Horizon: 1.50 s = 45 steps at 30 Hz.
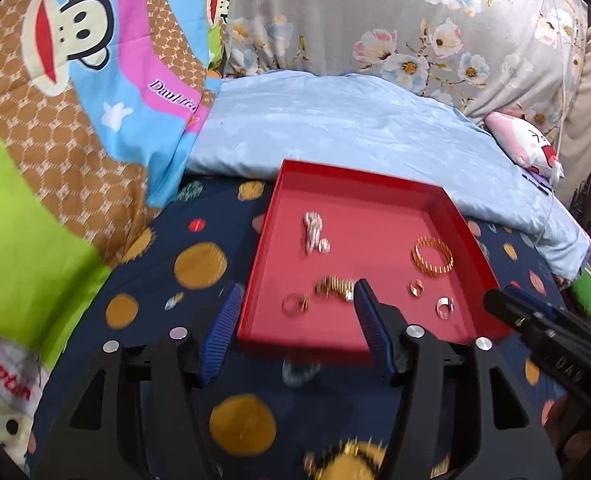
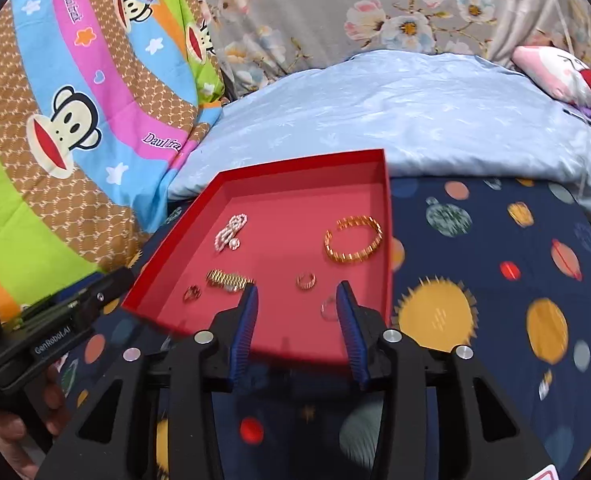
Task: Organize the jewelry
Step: 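Withdraw both tools from the tray back over the remaining jewelry, then grasp the dark beaded bracelet with left gripper while right grasps gold chain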
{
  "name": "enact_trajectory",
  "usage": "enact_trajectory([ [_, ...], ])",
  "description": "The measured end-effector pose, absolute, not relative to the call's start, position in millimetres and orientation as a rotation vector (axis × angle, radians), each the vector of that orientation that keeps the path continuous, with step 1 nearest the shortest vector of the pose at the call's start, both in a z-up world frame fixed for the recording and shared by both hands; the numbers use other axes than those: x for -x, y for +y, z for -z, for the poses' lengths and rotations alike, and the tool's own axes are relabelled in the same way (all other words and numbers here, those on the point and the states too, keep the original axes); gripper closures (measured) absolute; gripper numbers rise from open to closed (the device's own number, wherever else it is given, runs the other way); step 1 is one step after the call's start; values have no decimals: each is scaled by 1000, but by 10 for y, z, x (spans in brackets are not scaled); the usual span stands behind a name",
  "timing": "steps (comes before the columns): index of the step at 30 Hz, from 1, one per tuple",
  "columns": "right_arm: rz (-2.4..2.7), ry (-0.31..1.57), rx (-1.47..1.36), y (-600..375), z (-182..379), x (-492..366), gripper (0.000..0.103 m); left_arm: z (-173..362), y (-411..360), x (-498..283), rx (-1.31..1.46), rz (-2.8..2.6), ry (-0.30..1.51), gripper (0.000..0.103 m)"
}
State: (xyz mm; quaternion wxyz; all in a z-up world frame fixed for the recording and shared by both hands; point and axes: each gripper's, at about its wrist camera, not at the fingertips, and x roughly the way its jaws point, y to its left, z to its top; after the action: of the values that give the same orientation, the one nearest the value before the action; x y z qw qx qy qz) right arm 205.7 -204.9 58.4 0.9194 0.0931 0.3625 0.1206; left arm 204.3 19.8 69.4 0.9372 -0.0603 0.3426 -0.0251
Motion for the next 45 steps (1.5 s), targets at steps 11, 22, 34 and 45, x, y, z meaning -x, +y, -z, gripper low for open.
enact_trajectory([
  [11,-244,792,-206,-2060,-459,-1467,61,-448,196,-1397,136,75,774,46],
  [22,-227,852,-202,-2057,-229,-1142,60,-273,181,-1086,143,69,817,46],
  [34,-181,862,-184,-2096,-91,-965,60,-126,208,-927,153,61,845,46],
  [45,-162,869,-215,-2231,-33,-788,60,-27,96,-898,150,104,863,50],
])
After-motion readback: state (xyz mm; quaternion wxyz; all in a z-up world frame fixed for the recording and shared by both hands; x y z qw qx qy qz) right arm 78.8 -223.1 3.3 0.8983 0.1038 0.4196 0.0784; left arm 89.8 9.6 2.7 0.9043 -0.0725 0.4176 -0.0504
